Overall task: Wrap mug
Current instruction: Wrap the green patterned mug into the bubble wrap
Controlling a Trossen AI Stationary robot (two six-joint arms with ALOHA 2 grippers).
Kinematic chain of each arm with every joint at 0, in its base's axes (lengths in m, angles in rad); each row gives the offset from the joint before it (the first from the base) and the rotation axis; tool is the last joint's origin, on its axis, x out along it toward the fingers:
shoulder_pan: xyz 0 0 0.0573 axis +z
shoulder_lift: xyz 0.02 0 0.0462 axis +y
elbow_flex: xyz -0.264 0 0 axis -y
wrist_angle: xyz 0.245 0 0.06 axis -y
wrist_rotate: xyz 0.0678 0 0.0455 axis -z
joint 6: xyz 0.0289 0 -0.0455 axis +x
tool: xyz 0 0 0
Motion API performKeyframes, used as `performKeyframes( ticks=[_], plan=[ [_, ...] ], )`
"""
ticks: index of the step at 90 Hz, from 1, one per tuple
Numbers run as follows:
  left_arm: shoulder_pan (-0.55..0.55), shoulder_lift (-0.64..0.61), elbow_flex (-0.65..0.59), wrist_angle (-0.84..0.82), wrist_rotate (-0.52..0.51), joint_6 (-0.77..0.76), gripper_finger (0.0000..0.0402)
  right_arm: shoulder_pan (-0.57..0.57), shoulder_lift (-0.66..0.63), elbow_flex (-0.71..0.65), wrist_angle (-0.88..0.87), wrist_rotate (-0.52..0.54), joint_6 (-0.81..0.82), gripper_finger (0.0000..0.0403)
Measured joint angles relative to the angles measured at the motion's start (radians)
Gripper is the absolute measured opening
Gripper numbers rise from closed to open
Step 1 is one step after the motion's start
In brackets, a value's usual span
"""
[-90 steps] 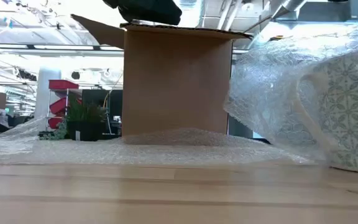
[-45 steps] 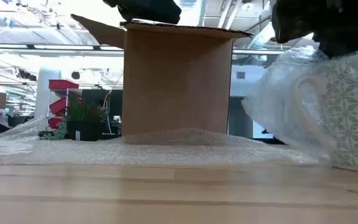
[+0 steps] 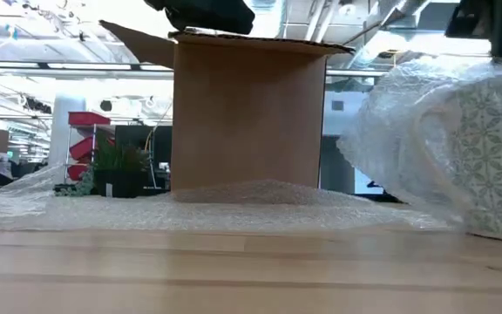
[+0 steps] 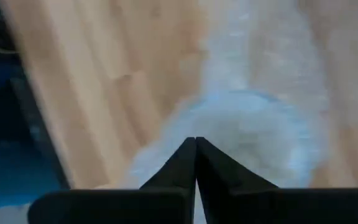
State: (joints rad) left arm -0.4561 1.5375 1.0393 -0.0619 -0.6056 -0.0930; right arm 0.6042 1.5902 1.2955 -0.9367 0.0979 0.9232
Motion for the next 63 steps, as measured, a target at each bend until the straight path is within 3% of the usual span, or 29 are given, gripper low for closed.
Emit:
performKeyframes(
  ticks=[35, 63],
  plan=[
    [0.000, 0.000, 0.000, 0.013, 0.000, -0.007, 0.0107, -0.075, 0.015, -0.165, 0.160, -0.040, -0.011, 0.0000],
    [-0.003, 0.000, 0.000, 0.016, 0.000, -0.006, 0.0107, -0.097, -0.003, -0.170, 0.137, -0.023, -0.057, 0.0000]
  ],
)
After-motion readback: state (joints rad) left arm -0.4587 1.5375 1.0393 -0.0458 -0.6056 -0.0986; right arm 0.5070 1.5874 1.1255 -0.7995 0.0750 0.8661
